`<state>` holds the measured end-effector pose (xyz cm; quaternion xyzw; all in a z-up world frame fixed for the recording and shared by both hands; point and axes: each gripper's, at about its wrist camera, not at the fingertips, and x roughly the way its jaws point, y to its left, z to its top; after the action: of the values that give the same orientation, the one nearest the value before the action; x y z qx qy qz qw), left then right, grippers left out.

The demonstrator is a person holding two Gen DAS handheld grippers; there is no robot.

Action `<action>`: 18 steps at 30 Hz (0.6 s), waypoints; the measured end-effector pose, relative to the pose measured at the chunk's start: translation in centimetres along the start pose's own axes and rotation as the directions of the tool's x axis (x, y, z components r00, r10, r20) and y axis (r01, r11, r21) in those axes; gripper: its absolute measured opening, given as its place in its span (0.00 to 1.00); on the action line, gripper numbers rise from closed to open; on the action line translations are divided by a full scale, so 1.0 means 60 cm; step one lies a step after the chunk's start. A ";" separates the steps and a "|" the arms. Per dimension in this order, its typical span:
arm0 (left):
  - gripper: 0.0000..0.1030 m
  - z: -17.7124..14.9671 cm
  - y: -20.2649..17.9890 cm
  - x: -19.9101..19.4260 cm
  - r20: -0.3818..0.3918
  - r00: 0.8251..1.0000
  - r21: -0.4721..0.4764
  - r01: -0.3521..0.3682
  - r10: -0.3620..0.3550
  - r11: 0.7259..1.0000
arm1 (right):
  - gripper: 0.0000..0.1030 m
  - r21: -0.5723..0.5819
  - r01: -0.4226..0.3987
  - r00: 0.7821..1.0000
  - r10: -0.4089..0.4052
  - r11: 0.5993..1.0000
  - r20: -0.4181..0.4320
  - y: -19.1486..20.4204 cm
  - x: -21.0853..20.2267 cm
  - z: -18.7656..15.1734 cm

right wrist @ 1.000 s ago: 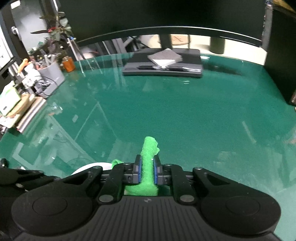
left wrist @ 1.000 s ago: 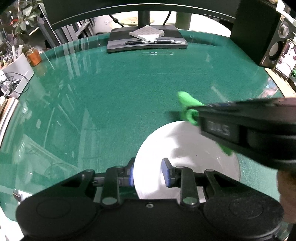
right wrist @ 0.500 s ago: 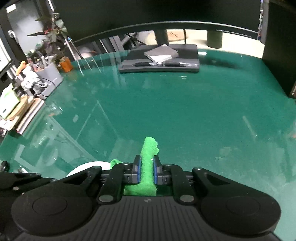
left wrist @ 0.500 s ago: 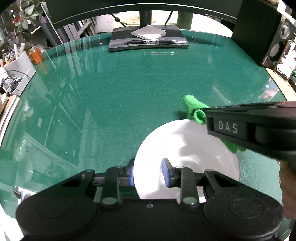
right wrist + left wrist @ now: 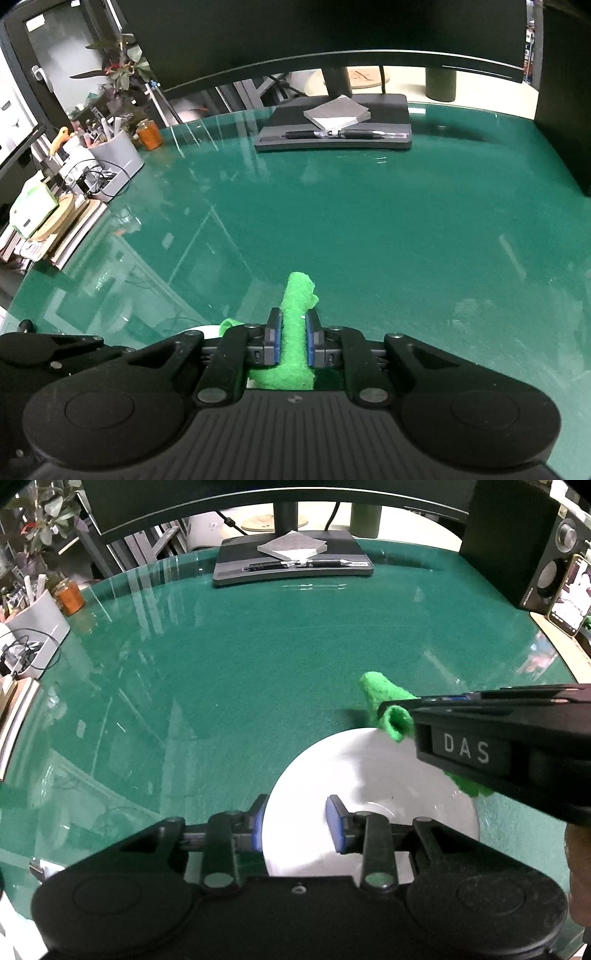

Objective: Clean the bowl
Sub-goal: 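Wipe the green cloth along the bowl interior with the right gripper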

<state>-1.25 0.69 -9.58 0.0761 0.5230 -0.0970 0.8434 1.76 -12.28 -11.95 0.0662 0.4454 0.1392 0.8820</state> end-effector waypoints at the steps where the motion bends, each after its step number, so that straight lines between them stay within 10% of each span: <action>1: 0.32 0.000 0.000 0.000 0.000 1.000 -0.001 -0.001 0.001 1.000 | 0.12 -0.001 0.001 1.000 -0.001 1.000 0.000 0.000 0.000 0.000; 18: 0.31 -0.013 -0.003 -0.003 0.004 1.000 -0.005 -0.012 0.012 1.000 | 0.12 -0.022 0.014 1.000 -0.014 1.000 -0.004 0.000 -0.008 -0.008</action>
<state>-2.03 0.73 -9.75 0.0768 0.5210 -0.0906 0.8452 1.12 -12.42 -11.85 0.0530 0.4461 0.1380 0.8827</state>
